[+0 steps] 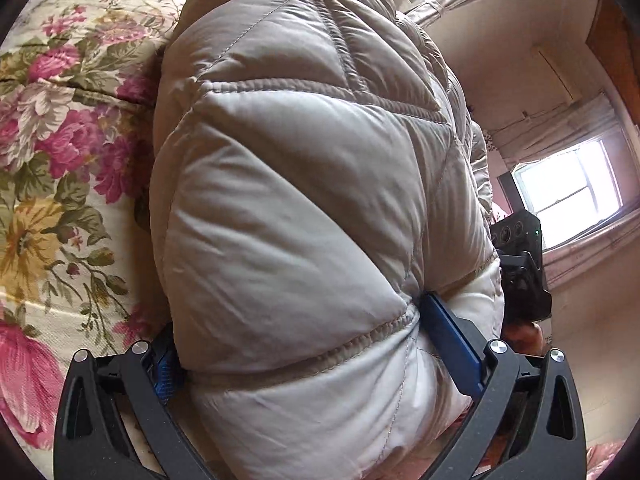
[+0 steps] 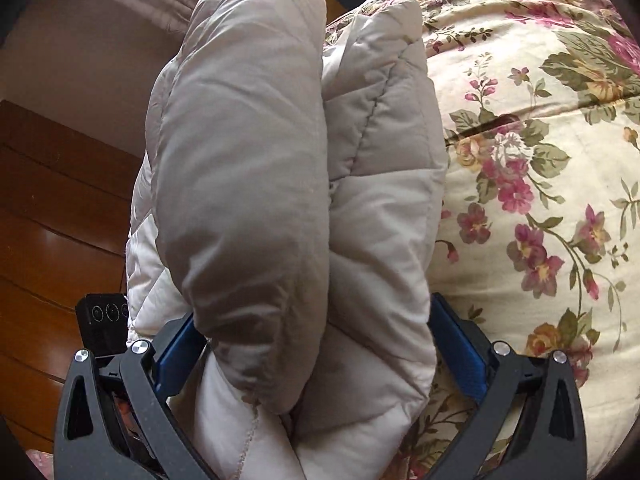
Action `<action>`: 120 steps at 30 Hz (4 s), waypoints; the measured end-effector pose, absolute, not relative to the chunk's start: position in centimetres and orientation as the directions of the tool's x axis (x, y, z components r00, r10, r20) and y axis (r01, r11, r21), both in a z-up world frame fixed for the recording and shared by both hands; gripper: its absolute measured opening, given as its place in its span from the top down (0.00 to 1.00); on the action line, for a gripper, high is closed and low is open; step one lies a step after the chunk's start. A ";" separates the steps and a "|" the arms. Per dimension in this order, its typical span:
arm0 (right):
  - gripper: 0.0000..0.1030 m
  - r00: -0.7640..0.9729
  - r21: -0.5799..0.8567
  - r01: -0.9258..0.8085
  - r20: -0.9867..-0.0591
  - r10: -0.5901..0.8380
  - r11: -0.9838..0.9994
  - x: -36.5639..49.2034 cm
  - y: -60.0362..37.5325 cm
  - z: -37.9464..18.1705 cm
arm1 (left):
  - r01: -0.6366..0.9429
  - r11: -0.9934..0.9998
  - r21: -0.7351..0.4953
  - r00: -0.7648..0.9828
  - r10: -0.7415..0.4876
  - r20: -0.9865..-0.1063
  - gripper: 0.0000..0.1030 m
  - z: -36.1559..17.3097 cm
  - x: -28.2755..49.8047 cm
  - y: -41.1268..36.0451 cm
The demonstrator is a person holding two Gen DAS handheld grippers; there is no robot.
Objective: Fold large clothes
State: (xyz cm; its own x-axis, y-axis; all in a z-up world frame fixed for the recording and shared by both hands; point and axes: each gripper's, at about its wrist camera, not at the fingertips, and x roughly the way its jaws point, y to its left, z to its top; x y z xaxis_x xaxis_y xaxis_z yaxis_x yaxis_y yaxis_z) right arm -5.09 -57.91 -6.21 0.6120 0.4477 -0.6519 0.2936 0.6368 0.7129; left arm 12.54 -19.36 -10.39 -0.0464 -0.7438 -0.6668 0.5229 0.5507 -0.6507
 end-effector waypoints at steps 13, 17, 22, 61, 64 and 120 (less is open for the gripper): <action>0.02 0.597 0.710 0.251 -0.648 0.473 0.658 -1.7 -55.9 -6.5 | 0.602 0.568 -0.561 0.032 -0.719 -0.694 0.12 -9.3 11.1 -20.6; 0.02 0.646 0.701 0.207 -0.622 0.443 0.682 -2.3 -55.2 -6.0 | 0.677 0.578 -0.457 0.124 -0.701 -0.703 0.26 -7.8 9.7 -20.8; 0.02 0.704 0.700 0.197 -0.588 0.398 0.687 -2.4 -54.1 -5.7 | 0.714 0.590 -0.377 0.206 -0.691 -0.692 0.36 -6.1 9.0 -20.5; 0.03 0.884 0.670 0.081 -0.390 0.258 0.738 0.1 -57.1 -0.4 | 0.842 0.509 -0.180 0.382 -0.798 -0.466 0.43 0.7 3.9 -19.8; 0.03 0.900 0.657 0.140 -0.397 0.182 0.741 -0.8 -59.7 -0.7 | 0.873 0.450 -0.186 0.329 -0.827 -0.455 0.43 0.3 3.8 -22.8; 0.02 0.490 0.198 0.833 -0.696 -0.525 0.516 -6.7 -60.7 3.5 | 0.847 0.505 -0.169 0.232 -0.636 -0.736 0.04 -6.1 0.8 -31.6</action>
